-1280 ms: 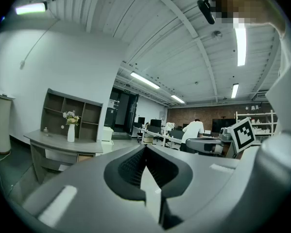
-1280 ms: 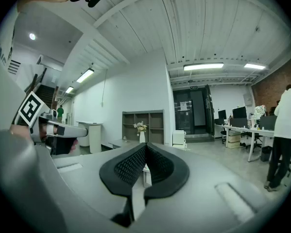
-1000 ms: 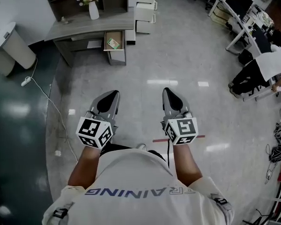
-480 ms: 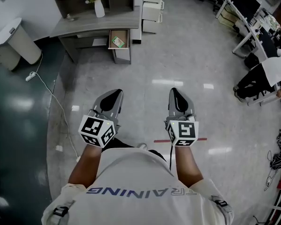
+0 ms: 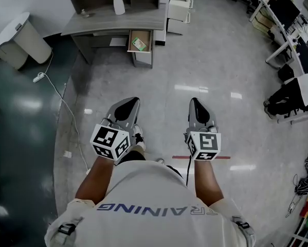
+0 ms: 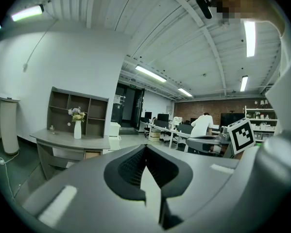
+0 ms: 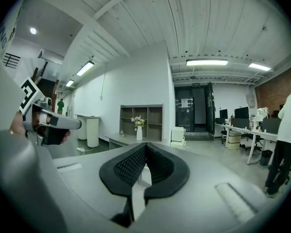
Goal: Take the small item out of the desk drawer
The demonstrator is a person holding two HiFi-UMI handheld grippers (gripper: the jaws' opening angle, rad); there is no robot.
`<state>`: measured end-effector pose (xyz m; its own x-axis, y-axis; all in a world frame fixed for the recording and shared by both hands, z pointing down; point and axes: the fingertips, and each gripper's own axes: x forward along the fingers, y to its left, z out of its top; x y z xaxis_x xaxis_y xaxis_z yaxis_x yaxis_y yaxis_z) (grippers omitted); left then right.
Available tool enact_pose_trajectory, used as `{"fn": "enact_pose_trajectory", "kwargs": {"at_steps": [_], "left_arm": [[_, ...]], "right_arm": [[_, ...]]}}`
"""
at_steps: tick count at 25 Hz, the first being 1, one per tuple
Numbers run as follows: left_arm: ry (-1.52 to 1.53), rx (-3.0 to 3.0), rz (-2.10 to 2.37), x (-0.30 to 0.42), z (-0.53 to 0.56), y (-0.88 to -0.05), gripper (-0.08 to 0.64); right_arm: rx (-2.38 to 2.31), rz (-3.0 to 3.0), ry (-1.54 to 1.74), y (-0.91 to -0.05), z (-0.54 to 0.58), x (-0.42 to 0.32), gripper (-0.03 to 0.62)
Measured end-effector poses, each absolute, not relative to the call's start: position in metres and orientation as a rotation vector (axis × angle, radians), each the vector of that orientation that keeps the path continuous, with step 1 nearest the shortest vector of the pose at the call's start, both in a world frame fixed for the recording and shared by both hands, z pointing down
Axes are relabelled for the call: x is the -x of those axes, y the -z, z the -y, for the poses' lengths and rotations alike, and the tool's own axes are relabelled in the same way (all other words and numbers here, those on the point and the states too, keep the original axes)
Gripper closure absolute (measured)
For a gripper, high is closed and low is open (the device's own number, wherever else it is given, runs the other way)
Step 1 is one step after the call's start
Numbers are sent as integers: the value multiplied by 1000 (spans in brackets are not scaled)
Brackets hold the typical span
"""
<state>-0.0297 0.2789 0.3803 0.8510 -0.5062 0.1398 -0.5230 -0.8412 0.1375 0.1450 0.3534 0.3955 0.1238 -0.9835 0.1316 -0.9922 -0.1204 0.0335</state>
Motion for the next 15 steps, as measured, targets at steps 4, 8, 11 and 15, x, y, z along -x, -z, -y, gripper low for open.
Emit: {"fn": "enact_pose_trajectory", "kwargs": {"at_steps": [4, 8, 11, 15], "left_arm": [[-118, -2854, 780, 11, -238, -381, 558], [-108, -2853, 760, -1, -192, -378, 558], [-102, -2844, 759, -2, -153, -376, 558], [-100, -2839, 770, 5, -107, -376, 558]], "right_arm": [[-2237, 1986, -116, -396, -317, -160, 578], [-2226, 1971, -99, -385, -269, -171, 578], [-2201, 1974, -84, -381, -230, -171, 578], [-2205, 1979, -107, -385, -184, -172, 578]]}}
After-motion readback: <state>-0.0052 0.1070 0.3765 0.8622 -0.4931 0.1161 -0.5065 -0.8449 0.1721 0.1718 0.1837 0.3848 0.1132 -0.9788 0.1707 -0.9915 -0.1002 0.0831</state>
